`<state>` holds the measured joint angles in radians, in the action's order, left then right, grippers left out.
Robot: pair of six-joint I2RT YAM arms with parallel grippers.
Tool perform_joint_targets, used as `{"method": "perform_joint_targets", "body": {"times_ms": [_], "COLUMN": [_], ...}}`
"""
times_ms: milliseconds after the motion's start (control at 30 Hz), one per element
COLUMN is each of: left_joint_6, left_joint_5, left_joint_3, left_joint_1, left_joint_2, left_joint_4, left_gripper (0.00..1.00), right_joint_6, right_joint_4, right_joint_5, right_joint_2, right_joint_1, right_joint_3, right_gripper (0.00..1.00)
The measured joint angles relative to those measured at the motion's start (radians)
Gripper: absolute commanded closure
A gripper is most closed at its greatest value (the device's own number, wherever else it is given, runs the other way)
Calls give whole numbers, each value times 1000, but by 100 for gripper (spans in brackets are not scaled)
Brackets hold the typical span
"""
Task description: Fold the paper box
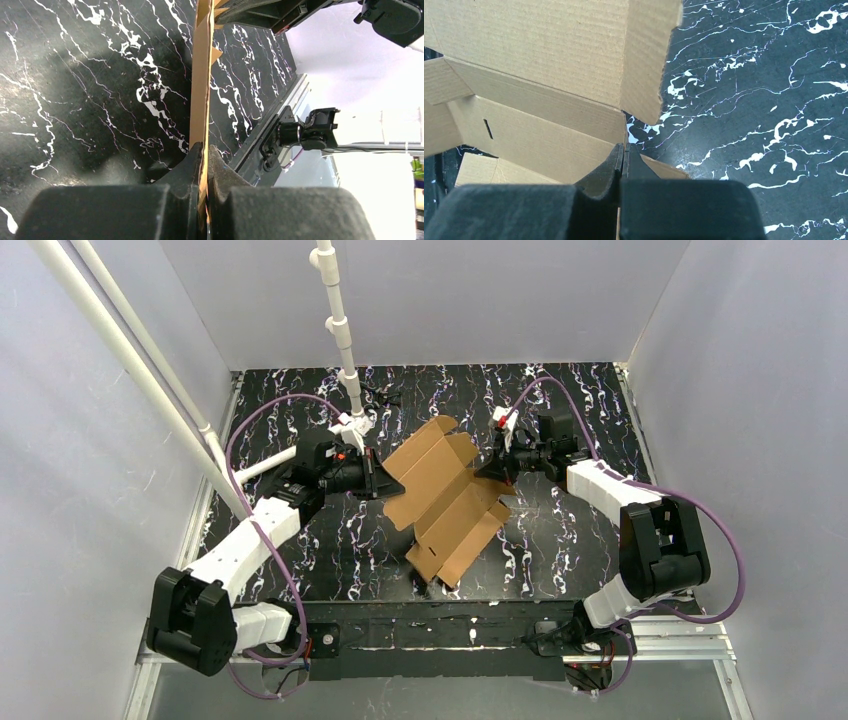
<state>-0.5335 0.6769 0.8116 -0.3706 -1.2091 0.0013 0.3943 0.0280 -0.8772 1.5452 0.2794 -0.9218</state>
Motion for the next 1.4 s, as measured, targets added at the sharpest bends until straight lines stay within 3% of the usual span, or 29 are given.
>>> {"method": "perform_joint_targets", "body": {"times_ms": [167,333,433,667,867,1200,1400], "left_joint_6": [98,266,393,710,889,954,940], "left_joint_5": [1,-24,-69,-204,-315,-389,-375], "left_joint_3": [3,89,179,311,363,399,413], "left_joint_1": [-2,-7,-17,-82,-195,-234,-235], "left_joint_2": [12,2,-12,-34,-104,-231,-235], "left_joint_4": [8,-41,-81,-154,-230,-310,-348], "left_gripper": [100,100,100,100,100,100,100], "right_joint_6": [0,-31,-24,39,130,190,133], "right_joint_4": [4,46,21,-69,-169,-230,-77], "right_joint_5": [-6,-2,8,-19,-71,-79,-35], "right_joint_2": [0,0,5,-5,-10,0,11], "right_joint_1": [-2,-2,-3,-44,-148,-197,-197], "right_joint_3": [0,-1,-24,-67,-93,-95,-20], "right_gripper": [98,55,44,37,32,30,21]}}
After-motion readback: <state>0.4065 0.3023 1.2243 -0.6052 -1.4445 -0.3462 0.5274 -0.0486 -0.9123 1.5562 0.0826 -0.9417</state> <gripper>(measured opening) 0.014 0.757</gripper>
